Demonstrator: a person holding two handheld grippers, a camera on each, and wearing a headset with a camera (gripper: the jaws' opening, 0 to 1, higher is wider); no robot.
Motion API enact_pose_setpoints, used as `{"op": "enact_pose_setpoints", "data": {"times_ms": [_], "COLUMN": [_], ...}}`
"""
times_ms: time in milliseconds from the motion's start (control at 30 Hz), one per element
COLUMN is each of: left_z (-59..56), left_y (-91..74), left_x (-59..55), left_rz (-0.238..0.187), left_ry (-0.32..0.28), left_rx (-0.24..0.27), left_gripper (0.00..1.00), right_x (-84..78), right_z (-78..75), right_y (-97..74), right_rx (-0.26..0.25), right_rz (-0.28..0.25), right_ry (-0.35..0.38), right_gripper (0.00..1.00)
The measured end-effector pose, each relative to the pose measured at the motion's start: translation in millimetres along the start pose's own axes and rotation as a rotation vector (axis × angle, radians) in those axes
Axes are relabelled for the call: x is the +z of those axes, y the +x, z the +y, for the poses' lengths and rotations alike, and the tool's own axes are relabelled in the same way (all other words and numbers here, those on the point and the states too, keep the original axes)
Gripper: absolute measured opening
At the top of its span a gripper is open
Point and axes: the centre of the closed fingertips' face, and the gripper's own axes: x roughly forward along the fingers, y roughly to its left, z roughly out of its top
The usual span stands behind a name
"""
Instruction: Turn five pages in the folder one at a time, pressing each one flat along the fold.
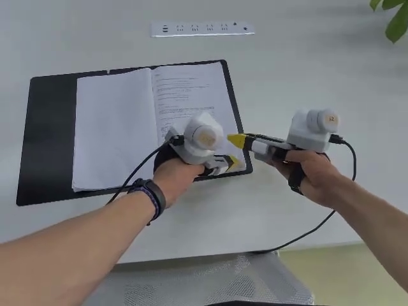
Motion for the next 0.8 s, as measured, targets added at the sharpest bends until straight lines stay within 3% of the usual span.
{"op": "enact_pose_setpoints", "data": {"times_ms": [200,267,567,700,800], "left_z": [-1.5,-1.8,-7.0,-6.2,1.9], "left_y": [-0.2,-0.7,-9.9,-18.2,-24.4], "left_x": [-0.4,-0.5,8.0,10.0,11.2], "left_rz": [0.003,0.0,-0.016,-0.021,-0.025], "left_ry": [0.001,0.001,-0.004,0.002,0.011], "left_rx": [-0.009,-0.013,-0.048,-0.056,-0.043], "left_gripper": [0.65,0.65,0.7,0.73,0.73], "right_x": [-1.4,-6.7,-2.5,-0.7,2.7], "right_z": [-1.0,-3.1,-1.7,-2.6,-0.9], "right_y": [0.7,1.2,-0.2,0.2,0.0], "right_rx": [0.002,-0.012,-0.013,-0.018,-0.013], "right_rz": [0.001,0.04,0.026,0.026,0.015], "right_ry": [0.019,0.013,0.02,0.038,0.043], "right_gripper": [0.15,0.11,0.07,0.06,0.01]}}
